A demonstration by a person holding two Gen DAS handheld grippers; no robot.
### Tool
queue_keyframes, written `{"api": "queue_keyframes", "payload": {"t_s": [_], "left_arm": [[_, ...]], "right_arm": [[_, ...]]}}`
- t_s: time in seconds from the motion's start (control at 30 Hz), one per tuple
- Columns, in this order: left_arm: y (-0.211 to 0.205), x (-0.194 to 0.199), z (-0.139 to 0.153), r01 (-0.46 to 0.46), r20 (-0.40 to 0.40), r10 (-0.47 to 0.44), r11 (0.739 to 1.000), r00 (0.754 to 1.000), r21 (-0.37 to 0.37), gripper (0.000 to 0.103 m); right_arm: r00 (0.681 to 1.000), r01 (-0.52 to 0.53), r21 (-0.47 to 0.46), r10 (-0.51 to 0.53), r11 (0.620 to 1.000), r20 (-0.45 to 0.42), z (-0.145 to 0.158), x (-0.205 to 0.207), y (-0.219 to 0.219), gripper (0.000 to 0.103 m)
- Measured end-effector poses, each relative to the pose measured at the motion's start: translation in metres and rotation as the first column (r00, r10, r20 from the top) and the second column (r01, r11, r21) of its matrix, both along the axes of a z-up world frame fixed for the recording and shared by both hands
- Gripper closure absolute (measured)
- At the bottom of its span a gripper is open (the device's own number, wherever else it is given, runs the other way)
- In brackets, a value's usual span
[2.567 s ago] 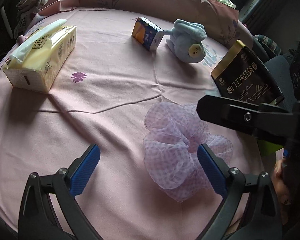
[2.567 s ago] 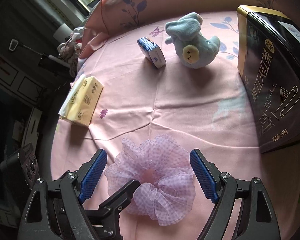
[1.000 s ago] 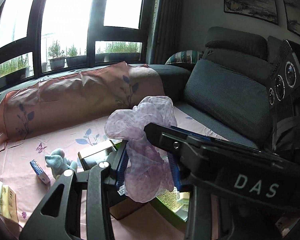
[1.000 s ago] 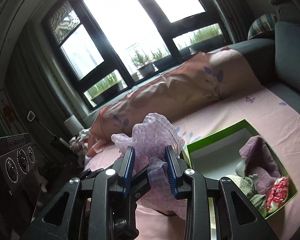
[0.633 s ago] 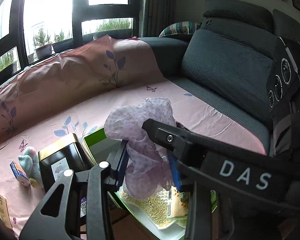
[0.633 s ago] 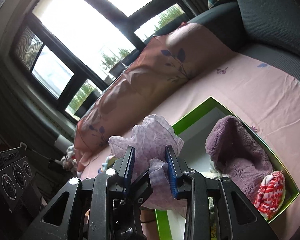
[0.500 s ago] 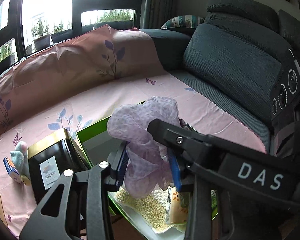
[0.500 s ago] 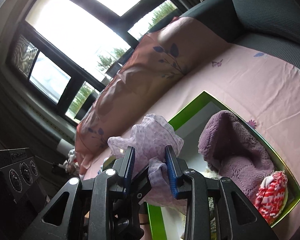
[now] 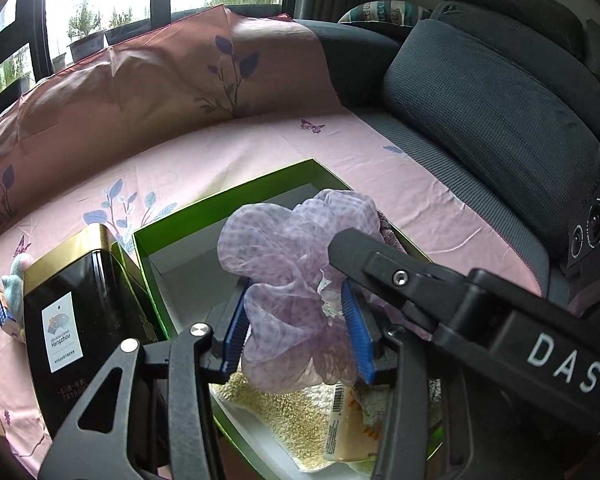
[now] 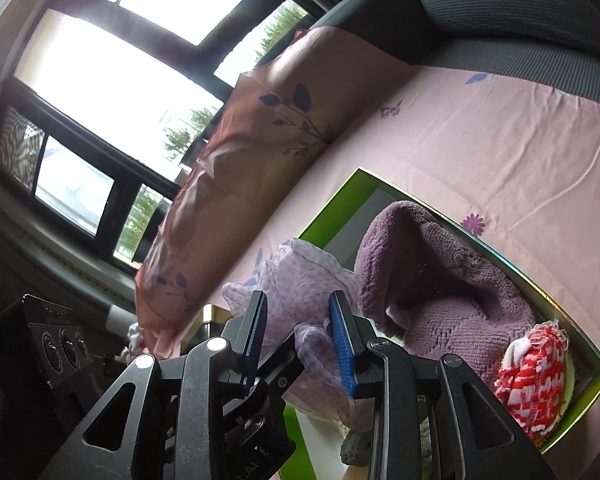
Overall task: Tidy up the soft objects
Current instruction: 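Lower the scrunchie into the box and open the right gripper, then move the right gripper to the blue tissue packet on the bed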
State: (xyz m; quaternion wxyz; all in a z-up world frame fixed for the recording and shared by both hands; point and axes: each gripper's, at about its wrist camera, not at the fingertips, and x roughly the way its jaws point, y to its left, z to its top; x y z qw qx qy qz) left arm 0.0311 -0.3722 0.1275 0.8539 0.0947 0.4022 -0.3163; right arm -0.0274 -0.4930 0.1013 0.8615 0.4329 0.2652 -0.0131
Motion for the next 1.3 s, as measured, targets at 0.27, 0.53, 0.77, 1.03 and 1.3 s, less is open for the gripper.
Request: {"api": "queue_keyframes", "payload": {"t_s": [0.27,0.53,0.77,1.03,1.3], "left_arm": [[0.012,-0.005,0.009,-0.008,-0.008,0.008,0.999,1.000,-0.035,0.028],[0.029,-0.017,0.028,-0.009,0.014,0.010,0.998,1.000,-0.066,0.014],[0.052,-0.034,0.047,-0.003,0.052,0.008,0.996,0.999,-0.086,0.013],[0.088,-0.059,0.065,-0.012,0.080,0.023,0.991,0.997,-0.133,0.001],[0.152,-0.080,0.072,-0.101,0.153,0.125,0.983,0.980,-0.156,0.001]], "right_arm": [[0.997,0.038,0.033,-0.040,0.999,0.063,0.008,-0.018,-0.002,0.042],[0.987,0.043,0.025,-0.046,0.999,0.151,0.026,-0.034,0.011,0.023],[0.983,0.096,-0.053,-0.087,0.994,0.161,0.045,-0.051,0.023,0.019],[0.969,0.214,-0.178,-0.186,0.961,0.160,0.069,-0.080,0.035,0.007],[0.973,0.190,-0.233,-0.152,0.954,0.173,0.080,-0.083,0.055,0.006]]}}
